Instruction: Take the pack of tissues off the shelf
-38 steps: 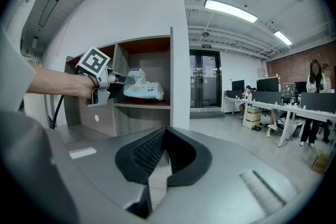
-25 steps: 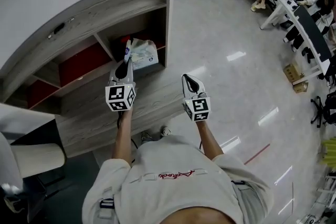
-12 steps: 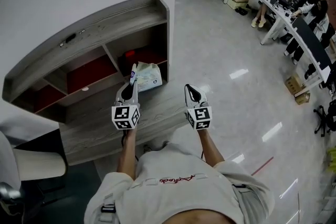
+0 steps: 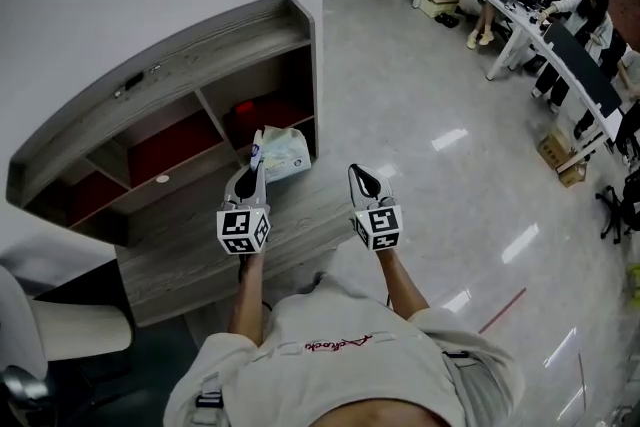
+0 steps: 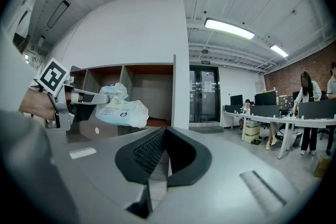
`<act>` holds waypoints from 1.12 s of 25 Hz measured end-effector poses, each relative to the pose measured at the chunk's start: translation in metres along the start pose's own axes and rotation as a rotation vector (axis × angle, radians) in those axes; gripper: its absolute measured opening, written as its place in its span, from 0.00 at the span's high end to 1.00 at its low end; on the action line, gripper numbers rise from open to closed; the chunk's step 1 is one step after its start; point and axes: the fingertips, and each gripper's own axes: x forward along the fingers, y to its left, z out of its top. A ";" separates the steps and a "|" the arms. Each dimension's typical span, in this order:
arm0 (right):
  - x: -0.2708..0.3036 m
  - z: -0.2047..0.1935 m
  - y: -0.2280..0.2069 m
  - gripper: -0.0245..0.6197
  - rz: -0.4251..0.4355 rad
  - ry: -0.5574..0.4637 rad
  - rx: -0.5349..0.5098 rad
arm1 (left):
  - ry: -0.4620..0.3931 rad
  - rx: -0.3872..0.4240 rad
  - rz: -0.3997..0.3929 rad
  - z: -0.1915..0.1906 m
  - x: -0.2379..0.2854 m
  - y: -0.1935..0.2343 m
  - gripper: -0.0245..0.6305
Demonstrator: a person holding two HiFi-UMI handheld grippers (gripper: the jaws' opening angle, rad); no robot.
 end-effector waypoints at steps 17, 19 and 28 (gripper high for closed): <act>-0.095 -0.009 0.108 0.95 -0.032 0.009 0.007 | 0.017 -0.042 -0.036 -0.022 -0.138 -0.001 0.96; -0.107 -0.011 0.119 0.95 -0.032 0.008 0.005 | 0.016 -0.042 -0.040 -0.024 -0.153 -0.004 0.96; -0.155 -0.018 0.149 0.95 -0.038 0.004 -0.004 | 0.007 -0.041 -0.046 -0.029 -0.208 -0.022 0.96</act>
